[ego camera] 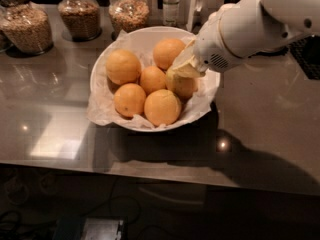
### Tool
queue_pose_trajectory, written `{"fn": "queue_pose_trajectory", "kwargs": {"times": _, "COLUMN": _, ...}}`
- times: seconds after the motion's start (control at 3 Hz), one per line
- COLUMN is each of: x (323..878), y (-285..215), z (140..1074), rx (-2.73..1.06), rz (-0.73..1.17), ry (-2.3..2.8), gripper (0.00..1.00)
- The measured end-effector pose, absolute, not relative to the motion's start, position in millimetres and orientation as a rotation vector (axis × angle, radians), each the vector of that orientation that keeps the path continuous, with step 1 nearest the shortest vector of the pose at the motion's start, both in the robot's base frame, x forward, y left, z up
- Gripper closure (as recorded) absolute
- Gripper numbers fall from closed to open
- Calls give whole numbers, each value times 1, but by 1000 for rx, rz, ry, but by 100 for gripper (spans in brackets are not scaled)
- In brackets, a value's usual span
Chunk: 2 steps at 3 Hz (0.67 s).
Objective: Pick orange from white bowl
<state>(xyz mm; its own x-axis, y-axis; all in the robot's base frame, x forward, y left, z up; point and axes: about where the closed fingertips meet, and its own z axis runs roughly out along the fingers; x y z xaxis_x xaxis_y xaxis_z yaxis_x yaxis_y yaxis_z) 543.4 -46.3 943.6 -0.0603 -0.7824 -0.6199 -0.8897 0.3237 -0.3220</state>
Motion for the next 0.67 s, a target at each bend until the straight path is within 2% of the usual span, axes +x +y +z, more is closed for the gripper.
{"fn": "queue_pose_trajectory", "kwargs": {"times": 0.67, "x": 546, "y": -37, "z": 980, "rx": -1422, "rz": 196, "ry": 1720, "gripper": 100}}
